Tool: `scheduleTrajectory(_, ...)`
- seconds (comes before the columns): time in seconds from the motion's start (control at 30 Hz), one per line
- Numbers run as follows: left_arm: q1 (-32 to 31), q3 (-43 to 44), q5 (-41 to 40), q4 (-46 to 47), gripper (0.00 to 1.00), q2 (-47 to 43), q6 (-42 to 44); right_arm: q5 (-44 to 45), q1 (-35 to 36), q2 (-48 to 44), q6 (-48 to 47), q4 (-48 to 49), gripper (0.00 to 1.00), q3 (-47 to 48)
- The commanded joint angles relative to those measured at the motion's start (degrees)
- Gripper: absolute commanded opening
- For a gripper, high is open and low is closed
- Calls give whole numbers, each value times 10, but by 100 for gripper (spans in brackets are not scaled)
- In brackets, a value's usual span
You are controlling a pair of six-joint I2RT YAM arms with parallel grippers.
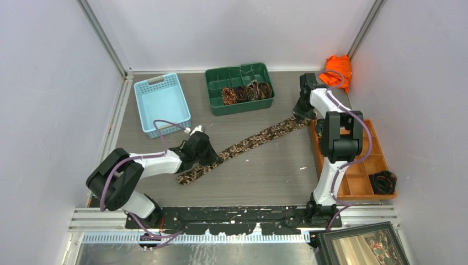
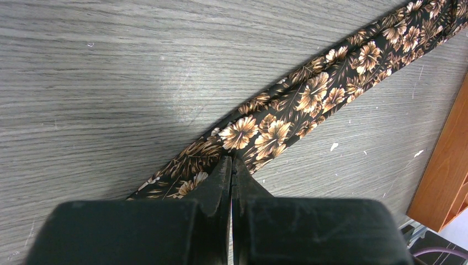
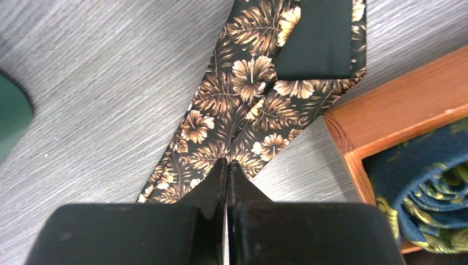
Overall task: Roll the ties
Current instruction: Flatten out the tie at the center of the board.
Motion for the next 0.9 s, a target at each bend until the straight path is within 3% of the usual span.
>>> scheduleTrajectory(0.0, -2, -25, -18, -69, 0, 24, 15, 26, -2, -29, -6, -4, 1, 12)
scheduleTrajectory(0.87, -2, -74, -50, -133, 0, -82, 22, 68, -32, 143, -16, -112, 1, 152)
